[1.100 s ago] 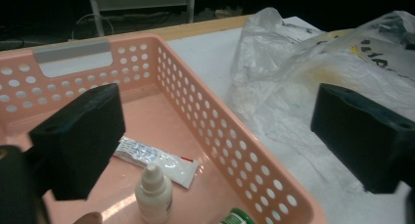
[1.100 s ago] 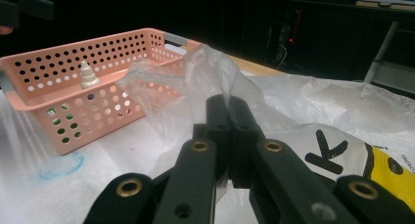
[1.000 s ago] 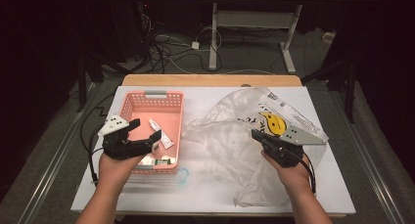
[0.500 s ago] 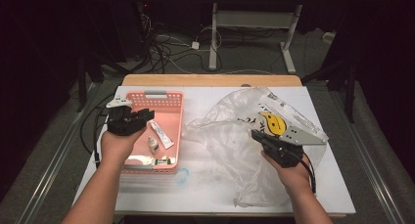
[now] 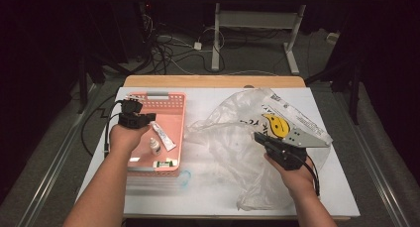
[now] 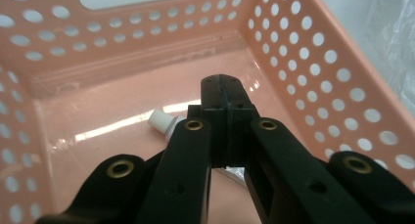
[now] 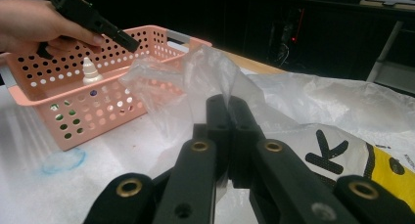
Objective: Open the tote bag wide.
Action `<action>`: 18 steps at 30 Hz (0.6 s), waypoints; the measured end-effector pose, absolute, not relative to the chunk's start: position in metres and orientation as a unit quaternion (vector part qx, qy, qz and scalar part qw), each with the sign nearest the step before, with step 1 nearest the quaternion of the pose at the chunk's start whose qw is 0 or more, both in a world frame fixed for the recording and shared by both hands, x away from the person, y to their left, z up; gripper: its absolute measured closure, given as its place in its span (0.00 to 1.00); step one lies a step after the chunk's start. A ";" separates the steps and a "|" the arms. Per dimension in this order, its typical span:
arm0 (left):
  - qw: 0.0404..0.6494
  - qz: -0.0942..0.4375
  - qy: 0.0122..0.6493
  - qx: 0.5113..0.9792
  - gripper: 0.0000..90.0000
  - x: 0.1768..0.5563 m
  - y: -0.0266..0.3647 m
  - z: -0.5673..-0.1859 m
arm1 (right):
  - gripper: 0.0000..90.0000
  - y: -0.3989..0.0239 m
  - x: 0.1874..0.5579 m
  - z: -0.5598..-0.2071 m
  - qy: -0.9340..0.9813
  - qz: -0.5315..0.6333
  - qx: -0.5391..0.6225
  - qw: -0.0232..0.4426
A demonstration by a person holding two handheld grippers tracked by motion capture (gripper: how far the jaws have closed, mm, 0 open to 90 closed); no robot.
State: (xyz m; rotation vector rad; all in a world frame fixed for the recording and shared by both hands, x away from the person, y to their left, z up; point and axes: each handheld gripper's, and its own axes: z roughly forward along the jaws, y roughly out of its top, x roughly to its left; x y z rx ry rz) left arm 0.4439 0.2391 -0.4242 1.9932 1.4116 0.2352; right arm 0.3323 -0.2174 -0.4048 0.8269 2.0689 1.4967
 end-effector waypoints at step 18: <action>0.297 0.046 0.530 0.793 0.98 0.458 0.232 -0.451 | 1.00 -0.218 0.333 -0.407 0.752 0.542 0.301 0.225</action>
